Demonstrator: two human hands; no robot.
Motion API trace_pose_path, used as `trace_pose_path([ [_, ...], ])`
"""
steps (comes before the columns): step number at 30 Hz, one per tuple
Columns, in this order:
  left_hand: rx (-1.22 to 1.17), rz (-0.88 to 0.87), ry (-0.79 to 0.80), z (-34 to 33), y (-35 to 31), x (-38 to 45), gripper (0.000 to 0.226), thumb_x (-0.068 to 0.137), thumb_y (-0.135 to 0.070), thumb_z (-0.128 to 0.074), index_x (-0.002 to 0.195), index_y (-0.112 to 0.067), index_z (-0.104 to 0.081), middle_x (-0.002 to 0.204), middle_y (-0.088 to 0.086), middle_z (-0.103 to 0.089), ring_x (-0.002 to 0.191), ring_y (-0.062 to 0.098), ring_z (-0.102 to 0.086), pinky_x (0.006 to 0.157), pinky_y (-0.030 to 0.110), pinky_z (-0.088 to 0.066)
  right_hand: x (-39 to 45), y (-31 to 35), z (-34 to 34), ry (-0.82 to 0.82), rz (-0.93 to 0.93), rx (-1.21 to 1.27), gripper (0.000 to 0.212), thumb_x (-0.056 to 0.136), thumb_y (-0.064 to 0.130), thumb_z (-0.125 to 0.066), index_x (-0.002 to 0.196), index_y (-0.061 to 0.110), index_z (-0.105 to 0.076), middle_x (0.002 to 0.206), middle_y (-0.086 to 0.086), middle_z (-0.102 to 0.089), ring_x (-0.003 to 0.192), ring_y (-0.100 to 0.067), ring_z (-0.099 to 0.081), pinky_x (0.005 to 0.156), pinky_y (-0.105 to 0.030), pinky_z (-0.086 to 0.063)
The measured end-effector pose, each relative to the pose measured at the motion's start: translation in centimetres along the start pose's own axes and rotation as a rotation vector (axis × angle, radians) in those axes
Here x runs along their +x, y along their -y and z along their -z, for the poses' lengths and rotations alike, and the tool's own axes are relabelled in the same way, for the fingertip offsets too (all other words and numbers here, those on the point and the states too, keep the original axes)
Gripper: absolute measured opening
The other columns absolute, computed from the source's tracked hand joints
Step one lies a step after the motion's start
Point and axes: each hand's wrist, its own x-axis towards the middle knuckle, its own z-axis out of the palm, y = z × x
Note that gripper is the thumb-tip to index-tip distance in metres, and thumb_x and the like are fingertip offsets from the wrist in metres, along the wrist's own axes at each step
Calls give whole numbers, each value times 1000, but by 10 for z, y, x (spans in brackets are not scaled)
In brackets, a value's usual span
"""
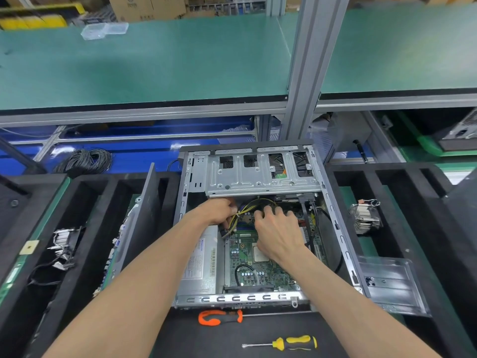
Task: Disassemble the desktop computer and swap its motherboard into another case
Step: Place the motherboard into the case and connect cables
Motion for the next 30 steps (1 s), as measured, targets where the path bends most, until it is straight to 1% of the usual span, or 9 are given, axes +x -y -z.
trace_pose_path([
  [2, 4, -2, -12, 1, -1, -2, 21, 106, -29, -43, 87, -24, -51, 61, -4, -66, 54, 5, -62, 56, 26, -38, 0, -1, 0, 14, 7, 3, 35, 75, 15, -65, 109, 8, -64, 101, -13, -68, 90, -35, -65, 72, -43, -51],
  [4, 5, 0, -17, 2, -2, -4, 22, 106, -28, -44, 85, -25, -50, 57, -7, -63, 51, 1, -59, 56, 26, -38, 1, -1, 1, 30, 28, 3, 33, 77, 16, -65, 109, 9, -62, 99, -11, -67, 85, -33, -66, 64, -39, -47],
  [8, 21, 14, -14, 3, -5, -5, 25, 105, -30, -45, 81, -27, -50, 58, -6, -64, 62, 5, -60, 60, 25, -40, 3, 0, 0, 51, 65, -9, 25, 82, 10, -55, 107, 8, -60, 91, -10, -67, 75, -31, -68, 53, -34, -36],
  [15, 11, 38, -13, 4, -7, -8, 29, 105, -29, -45, 78, -22, -54, 47, -10, -61, 45, -5, -54, 55, 23, -36, 6, -1, 0, 120, 72, 92, 12, 78, 6, -56, 88, 12, -57, 83, -8, -67, 74, -33, -67, 54, -35, -37],
  [18, 14, 49, -23, 5, -8, -10, 29, 105, -30, -45, 81, -21, -56, 49, -10, -63, 53, 0, -57, 57, 24, -38, 5, -1, -1, 104, 59, 85, 14, 78, 8, -57, 92, 11, -59, 82, -6, -66, 70, -31, -64, 53, -35, -36],
  [21, 13, 61, -26, 7, -8, -12, 30, 106, -29, -43, 83, -16, -58, 62, -6, -70, 75, 12, -65, 69, 28, -46, 3, -1, -5, 78, 33, 52, 26, 80, 15, -58, 106, 11, -59, 85, -5, -65, 68, -28, -61, 55, -34, -35],
  [24, 129, 51, -8, 11, -13, -20, 29, 106, -23, -40, 106, -4, -60, 100, 14, -73, 101, 27, -66, 92, 37, -50, 0, -3, -9, 45, 0, 51, 42, 78, 25, -62, 116, 10, -57, 97, -10, -66, 83, -31, -65, 61, -37, -43],
  [26, 220, 47, -40, 14, -18, -28, 30, 105, -19, -39, 112, 1, -61, 112, 19, -68, 106, 32, -64, 94, 38, -51, -1, -7, -10, 31, -12, 52, 47, 78, 29, -62, 121, 10, -56, 103, -11, -66, 91, -32, -65, 72, -40, -50],
  [30, 294, 56, -13, 22, -21, -44, 30, 103, -15, -43, 114, 2, -65, 117, 18, -66, 108, 31, -61, 92, 36, -48, -4, -12, -8, 24, -30, 82, 51, 78, 29, -62, 125, 11, -55, 111, -11, -67, 101, -32, -64, 84, -44, -52],
])
